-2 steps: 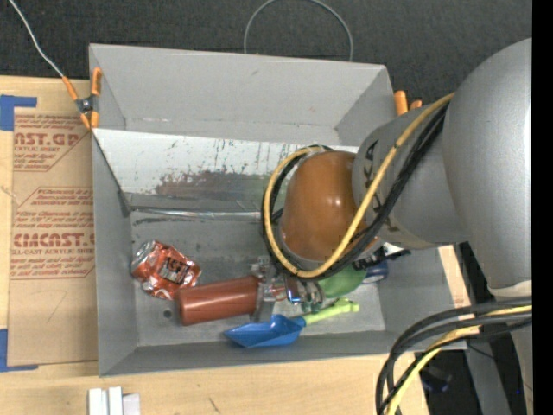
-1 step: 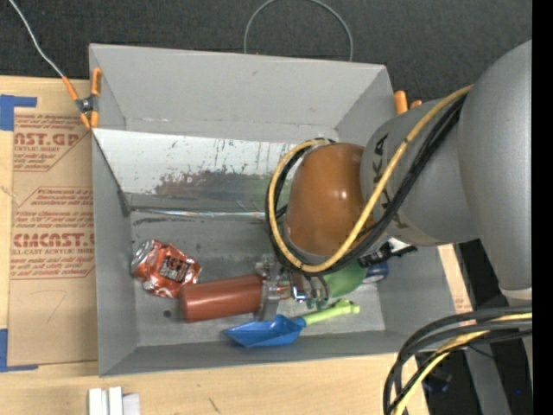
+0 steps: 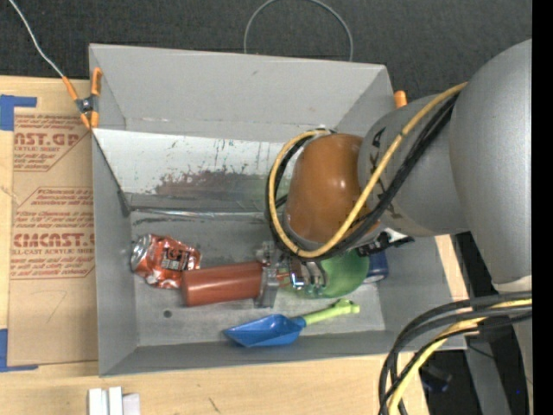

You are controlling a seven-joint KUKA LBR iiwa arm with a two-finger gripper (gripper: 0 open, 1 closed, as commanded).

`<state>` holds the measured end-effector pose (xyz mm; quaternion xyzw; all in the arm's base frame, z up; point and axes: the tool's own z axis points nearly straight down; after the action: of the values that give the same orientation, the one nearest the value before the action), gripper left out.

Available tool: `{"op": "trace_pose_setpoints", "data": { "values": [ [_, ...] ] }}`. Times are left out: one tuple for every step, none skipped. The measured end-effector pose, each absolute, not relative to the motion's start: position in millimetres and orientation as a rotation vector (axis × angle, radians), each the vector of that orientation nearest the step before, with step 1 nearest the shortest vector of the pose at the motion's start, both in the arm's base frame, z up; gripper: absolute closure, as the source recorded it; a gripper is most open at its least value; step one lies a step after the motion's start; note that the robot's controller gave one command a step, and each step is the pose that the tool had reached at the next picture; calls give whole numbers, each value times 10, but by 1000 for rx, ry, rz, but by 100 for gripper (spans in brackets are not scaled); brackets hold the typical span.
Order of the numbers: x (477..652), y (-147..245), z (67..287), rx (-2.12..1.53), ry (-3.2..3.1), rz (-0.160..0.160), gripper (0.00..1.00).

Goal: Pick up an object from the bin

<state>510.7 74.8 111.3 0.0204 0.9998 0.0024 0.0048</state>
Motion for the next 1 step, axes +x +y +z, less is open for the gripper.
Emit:
{"op": "trace_pose_setpoints", "data": {
  "values": [
    [5063,735,1809,102,3145,4,100]
  ]
}}
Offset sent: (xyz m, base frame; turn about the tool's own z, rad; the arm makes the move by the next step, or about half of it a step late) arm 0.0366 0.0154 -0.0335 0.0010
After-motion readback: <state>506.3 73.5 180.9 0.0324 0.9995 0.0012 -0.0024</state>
